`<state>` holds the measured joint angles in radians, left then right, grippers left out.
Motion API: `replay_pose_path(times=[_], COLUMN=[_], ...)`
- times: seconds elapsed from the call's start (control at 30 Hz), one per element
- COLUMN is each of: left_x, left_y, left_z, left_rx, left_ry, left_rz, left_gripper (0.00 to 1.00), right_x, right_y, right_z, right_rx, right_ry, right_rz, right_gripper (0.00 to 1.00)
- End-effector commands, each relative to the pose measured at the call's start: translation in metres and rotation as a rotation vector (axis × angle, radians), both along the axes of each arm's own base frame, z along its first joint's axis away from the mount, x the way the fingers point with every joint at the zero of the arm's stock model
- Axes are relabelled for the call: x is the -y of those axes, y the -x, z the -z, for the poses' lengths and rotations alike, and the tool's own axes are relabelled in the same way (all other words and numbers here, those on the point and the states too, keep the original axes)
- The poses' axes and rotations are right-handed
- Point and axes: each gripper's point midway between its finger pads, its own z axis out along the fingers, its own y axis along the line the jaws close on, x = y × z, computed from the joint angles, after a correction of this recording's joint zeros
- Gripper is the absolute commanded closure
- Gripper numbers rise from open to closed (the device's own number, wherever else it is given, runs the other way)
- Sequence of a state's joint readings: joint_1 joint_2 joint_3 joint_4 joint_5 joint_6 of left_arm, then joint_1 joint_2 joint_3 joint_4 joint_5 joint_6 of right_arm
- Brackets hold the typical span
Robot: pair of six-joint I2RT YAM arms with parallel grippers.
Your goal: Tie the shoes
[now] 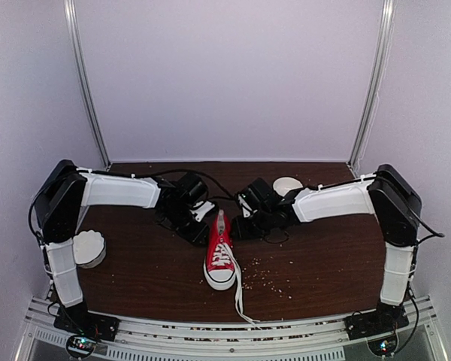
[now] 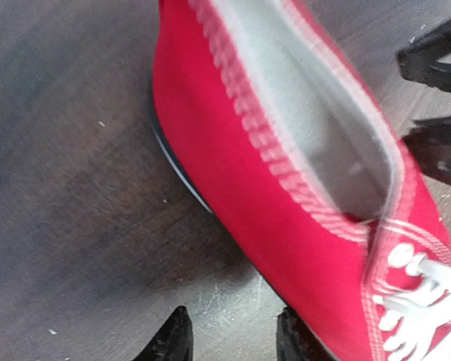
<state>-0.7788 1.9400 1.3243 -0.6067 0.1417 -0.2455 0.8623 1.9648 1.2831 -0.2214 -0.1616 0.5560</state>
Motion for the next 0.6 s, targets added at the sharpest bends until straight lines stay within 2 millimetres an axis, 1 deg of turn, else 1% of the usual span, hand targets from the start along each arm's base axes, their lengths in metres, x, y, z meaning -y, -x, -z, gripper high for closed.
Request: replay_pose_path(times=[0.0,0.07,0.1,0.17,0.2,0.27,0.33,0.43,0.53,0.57], left_x=[0.002,-0.009,-0.014,-0.021,-0.023,-0.028,-0.035,-0.052,-0.068,-0.07], left_y=[-0.025,-0.029,-0.028,-0.027,-0.026,-0.024,-0.025,-0.027,-0.027,-0.026], left_z=[-0.064,-0.085,-0.094,-0.118,-0.131,-0.156,-0.18,-0.206,-0.221,-0.222], left_rx=[0.176,0.241,0.266,0.327,0.359,0.425,0.49,0.577,0.642,0.649], left_ry=[0.054,0.03,0.017,0.027,0.043,0.082,0.128,0.187,0.226,0.227], left_rz=[0.017,0.015,0.024,0.034,0.04,0.048,0.038,-0.009,-0.048,-0.053], left_gripper=[0.58,0.53,0.51,0.45,0.41,0.35,0.3,0.28,0.26,0.26], right_x=[0.022,0.038,0.046,0.053,0.053,0.047,0.04,0.034,0.035,0.035], right_y=[0.004,0.017,0.027,0.058,0.08,0.127,0.176,0.228,0.246,0.249], right_z=[-0.052,-0.064,-0.066,-0.068,-0.065,-0.061,-0.056,-0.044,-0.024,-0.019], right_rx=[0.108,0.137,0.146,0.153,0.142,0.117,0.088,0.042,-0.026,-0.034], right_ry=[0.028,0.086,0.127,0.191,0.22,0.235,0.246,0.288,0.358,0.376], right_rz=[-0.016,-0.041,-0.066,-0.163,-0.236,-0.399,-0.557,-0.697,-0.707,-0.709], right_gripper=[0.56,0.56,0.56,0.56,0.56,0.6,0.63,0.68,0.72,0.73])
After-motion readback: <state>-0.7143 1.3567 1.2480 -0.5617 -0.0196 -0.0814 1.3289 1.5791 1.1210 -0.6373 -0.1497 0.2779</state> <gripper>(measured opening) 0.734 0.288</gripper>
